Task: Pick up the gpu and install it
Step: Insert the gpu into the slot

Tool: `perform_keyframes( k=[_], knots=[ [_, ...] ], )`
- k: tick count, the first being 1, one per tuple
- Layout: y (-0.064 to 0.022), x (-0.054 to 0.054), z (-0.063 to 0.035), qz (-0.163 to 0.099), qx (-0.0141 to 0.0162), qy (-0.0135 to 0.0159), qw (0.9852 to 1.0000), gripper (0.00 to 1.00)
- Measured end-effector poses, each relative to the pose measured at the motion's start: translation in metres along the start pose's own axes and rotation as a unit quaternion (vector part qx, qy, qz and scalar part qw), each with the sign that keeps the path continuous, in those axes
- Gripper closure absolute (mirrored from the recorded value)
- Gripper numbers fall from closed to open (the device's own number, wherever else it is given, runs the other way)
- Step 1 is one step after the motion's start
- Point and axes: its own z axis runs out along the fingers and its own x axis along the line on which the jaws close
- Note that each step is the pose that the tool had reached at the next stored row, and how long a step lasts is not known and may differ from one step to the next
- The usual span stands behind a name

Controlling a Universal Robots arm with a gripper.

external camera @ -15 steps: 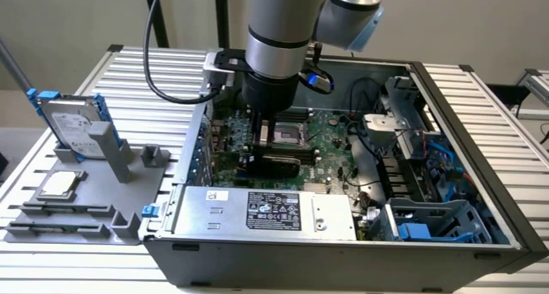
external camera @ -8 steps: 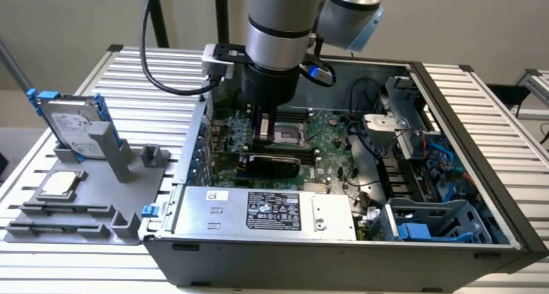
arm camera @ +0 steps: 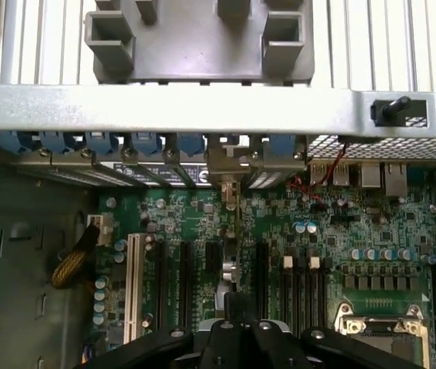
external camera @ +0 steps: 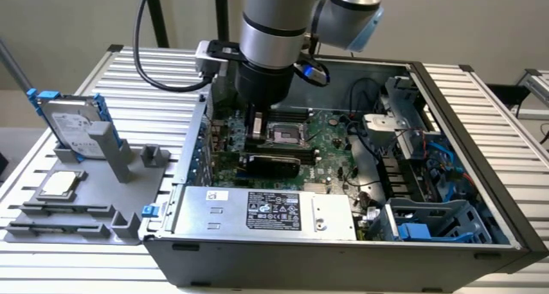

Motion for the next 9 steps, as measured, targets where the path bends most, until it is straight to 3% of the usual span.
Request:
perform_keyframes(
  k=[9],
  knots=[
    [0.0061,0.0001,0.0007,-0.006,-0.0438,0.0033,0.9990,0.89]
  ],
)
